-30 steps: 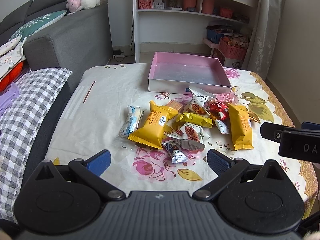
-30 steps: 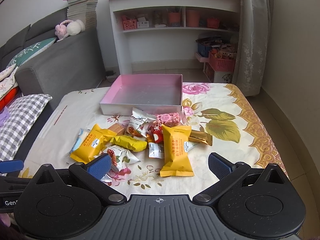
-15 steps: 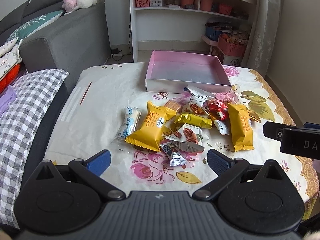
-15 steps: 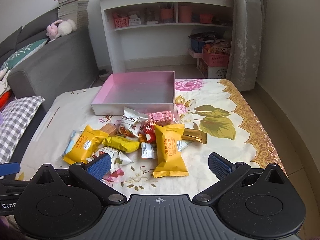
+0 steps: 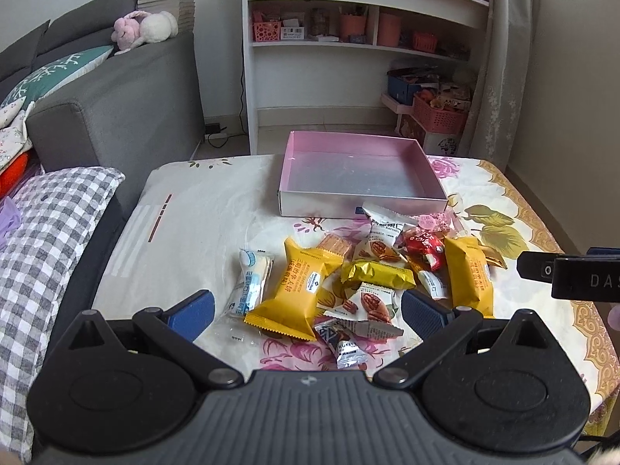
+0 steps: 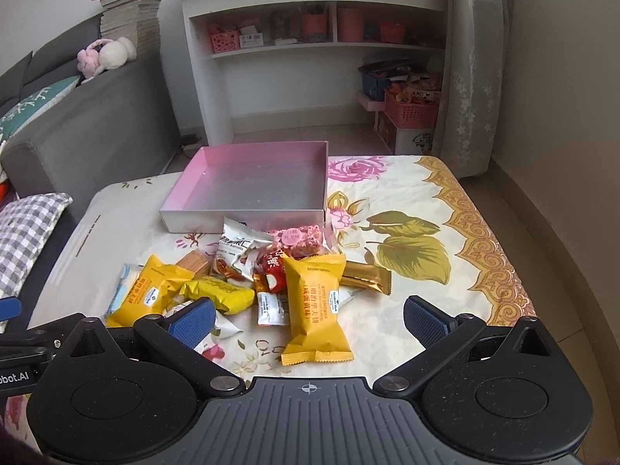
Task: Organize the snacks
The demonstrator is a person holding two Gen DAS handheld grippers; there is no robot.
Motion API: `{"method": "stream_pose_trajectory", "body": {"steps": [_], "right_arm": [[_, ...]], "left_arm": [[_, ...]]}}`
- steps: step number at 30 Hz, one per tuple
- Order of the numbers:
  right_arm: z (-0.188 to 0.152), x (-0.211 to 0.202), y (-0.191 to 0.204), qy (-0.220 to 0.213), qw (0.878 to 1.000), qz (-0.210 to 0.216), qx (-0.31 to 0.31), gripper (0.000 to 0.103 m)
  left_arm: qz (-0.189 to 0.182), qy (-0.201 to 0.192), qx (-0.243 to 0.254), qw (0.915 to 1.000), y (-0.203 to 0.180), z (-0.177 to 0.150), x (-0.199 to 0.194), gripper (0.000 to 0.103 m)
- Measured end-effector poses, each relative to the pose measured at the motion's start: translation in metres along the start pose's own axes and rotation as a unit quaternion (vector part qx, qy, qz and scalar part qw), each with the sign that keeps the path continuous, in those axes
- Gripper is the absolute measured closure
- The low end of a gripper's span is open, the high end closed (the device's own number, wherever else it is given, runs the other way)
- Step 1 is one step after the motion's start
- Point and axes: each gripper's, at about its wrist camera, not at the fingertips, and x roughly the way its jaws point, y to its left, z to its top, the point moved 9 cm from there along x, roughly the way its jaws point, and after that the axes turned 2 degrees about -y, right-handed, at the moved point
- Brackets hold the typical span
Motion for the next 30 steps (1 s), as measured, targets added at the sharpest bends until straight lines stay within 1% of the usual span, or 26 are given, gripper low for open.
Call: {"method": "stream_pose_trajectory", "body": {"steps": [3, 5, 7, 10, 12, 14, 16, 18, 20, 22, 25, 26, 28, 30], "right_arm": [[0.006, 0.009, 0.001, 0.021, 1.000, 0.020, 0.008, 0.000], [0.008, 0.019, 0.005, 0.059, 0.997, 0.051, 0.022, 0.000], [0.010, 0.030, 0.006, 0.089, 0.993, 0.072, 0.037, 0.000], [0.013, 0.044, 0.008, 0.094, 0.992, 0.079, 0.040, 0.000], [0.012, 0.055, 0.010, 0.099, 0.991, 0.087, 0.034, 0.000], [0.007, 0.069, 0.009, 0.113, 0.988, 0.094, 0.036, 0.000], [-0.002, 0.084, 0.003, 0.132, 0.985, 0.099, 0.051, 0.001], [-0.011, 0.099, -0.004, 0.157, 0.980, 0.100, 0.067, 0.001], [-0.014, 0.109, -0.010, 0.162, 0.978, 0.102, 0.079, 0.001], [-0.014, 0.118, -0.016, 0.166, 0.976, 0.100, 0.101, 0.001], [-0.017, 0.131, -0.024, 0.178, 0.969, 0.103, 0.133, 0.002], [-0.018, 0.134, -0.025, 0.181, 0.968, 0.102, 0.140, 0.003], [-0.019, 0.138, -0.027, 0.186, 0.967, 0.099, 0.143, 0.004], [-0.021, 0.141, -0.027, 0.189, 0.968, 0.089, 0.135, 0.004]], "left_arm": [[-0.014, 0.011, 0.024, 0.9995, 0.000, 0.004, 0.011, 0.000], [-0.021, 0.019, 0.039, 0.9988, 0.001, 0.007, 0.019, 0.000], [-0.028, 0.027, 0.056, 0.9977, 0.002, 0.008, 0.029, 0.000], [-0.046, 0.050, 0.068, 0.9954, 0.003, 0.006, 0.048, 0.000], [-0.037, 0.058, 0.061, 0.9957, 0.010, 0.005, 0.061, 0.000], [-0.031, 0.073, 0.057, 0.9952, 0.019, 0.000, 0.076, 0.000], [-0.044, 0.090, 0.049, 0.9937, 0.026, -0.004, 0.090, 0.005], [-0.069, 0.110, 0.044, 0.9906, 0.028, -0.009, 0.101, 0.006], [-0.087, 0.118, 0.033, 0.9887, 0.030, -0.010, 0.108, 0.009], [-0.090, 0.117, 0.036, 0.9884, 0.031, -0.011, 0.116, 0.016], [-0.094, 0.108, 0.055, 0.9882, 0.028, -0.011, 0.124, 0.027], [-0.097, 0.104, 0.062, 0.9878, 0.026, -0.010, 0.126, 0.029], [-0.103, 0.099, 0.077, 0.9867, 0.023, -0.008, 0.130, 0.035], [-0.099, 0.105, 0.095, 0.9850, 0.020, -0.009, 0.135, 0.039]]}}
